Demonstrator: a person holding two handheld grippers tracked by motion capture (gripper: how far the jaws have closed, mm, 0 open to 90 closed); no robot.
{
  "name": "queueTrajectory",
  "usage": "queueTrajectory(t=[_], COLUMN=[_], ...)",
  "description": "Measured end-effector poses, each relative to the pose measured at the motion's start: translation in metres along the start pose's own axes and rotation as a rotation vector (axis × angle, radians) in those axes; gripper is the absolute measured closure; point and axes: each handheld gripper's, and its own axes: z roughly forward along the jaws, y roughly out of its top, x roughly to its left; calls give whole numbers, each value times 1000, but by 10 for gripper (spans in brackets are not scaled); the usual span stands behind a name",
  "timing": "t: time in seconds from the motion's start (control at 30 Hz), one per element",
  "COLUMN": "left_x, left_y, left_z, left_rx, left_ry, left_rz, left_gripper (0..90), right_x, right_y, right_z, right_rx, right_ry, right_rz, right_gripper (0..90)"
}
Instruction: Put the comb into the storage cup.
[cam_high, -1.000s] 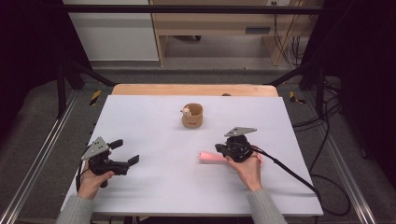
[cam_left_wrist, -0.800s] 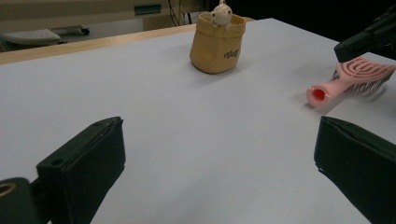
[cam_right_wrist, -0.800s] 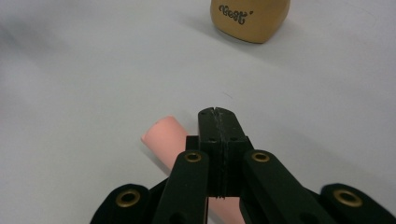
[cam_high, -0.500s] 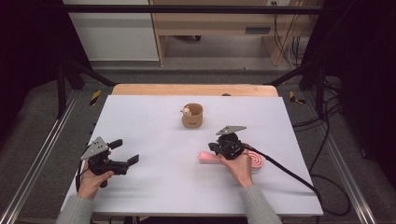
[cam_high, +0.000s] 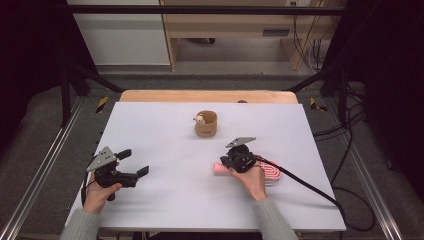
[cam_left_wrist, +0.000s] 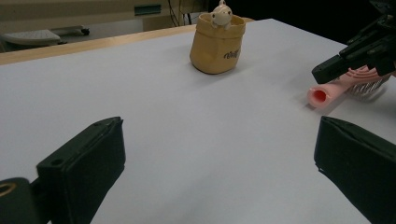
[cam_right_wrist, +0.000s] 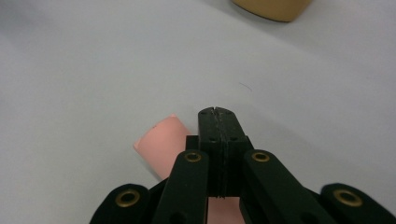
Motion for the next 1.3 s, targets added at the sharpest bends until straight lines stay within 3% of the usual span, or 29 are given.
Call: queueTrajectory(t=[0.63, 1.3], left_x=[0, -1], left_y=[0, 1], left_z=[-1, -1], left_rx=[-1, -2], left_ry=[1, 1], left_rz=[2, 3], left_gripper=[19, 19], right_x=[7, 17], right_y=[-5, -12], right_z=[-1, -11], right_rx=[40, 73], right_ry=[23, 53], right_rz=[-14, -60], right_gripper=[900, 900])
